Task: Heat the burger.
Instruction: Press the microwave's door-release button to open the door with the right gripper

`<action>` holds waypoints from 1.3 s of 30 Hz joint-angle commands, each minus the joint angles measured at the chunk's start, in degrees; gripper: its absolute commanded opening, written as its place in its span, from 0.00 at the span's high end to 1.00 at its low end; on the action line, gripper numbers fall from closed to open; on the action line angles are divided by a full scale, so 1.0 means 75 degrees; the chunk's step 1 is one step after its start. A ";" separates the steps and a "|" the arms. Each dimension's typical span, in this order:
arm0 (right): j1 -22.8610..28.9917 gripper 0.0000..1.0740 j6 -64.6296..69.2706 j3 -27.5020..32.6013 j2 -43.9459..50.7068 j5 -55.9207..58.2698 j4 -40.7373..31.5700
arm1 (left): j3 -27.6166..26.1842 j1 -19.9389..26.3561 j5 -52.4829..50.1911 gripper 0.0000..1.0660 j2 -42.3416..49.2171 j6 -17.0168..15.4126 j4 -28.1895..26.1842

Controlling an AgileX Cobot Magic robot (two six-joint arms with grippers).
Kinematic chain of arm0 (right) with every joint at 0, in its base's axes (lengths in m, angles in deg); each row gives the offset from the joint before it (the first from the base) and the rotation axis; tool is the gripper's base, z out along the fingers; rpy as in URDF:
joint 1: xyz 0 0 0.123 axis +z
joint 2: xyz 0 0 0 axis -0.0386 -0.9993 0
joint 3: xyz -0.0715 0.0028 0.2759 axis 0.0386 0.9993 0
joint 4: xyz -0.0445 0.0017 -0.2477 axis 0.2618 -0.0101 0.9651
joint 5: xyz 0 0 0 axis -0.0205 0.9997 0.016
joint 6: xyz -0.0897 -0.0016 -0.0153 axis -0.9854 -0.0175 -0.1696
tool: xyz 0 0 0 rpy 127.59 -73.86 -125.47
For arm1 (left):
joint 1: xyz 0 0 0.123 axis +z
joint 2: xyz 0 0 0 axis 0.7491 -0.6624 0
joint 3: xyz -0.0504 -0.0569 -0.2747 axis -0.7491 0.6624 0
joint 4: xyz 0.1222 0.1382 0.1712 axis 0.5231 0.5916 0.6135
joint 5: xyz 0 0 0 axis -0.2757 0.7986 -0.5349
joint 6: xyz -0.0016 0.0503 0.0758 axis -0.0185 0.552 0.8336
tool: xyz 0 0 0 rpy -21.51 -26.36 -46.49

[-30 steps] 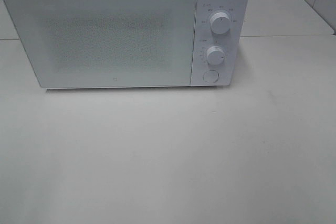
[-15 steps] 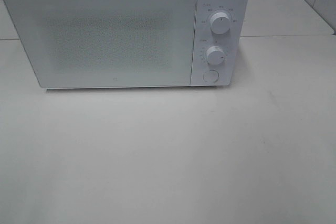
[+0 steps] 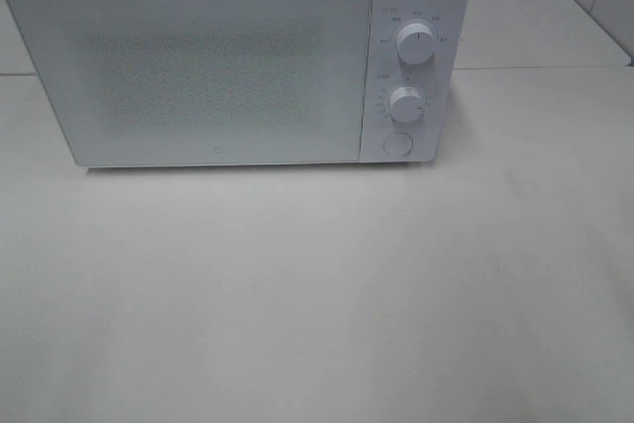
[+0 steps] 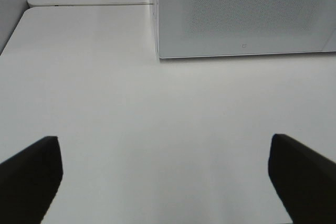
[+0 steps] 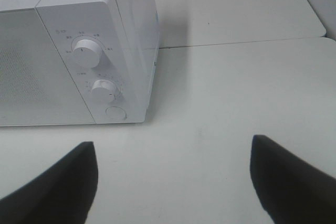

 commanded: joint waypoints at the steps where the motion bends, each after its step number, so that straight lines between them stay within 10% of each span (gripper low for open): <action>1: -0.0046 0.29 -0.0023 -0.0053 -0.0550 -0.0542 0.0023 | 0.0015 -0.0031 0.0023 0.06 0.0053 -0.0023 0.0000; 39: 0.0160 0.29 -0.1360 0.1467 -0.6249 -0.9840 -0.1100 | 0.0015 -0.0031 0.0023 0.06 0.0053 -0.0023 0.0000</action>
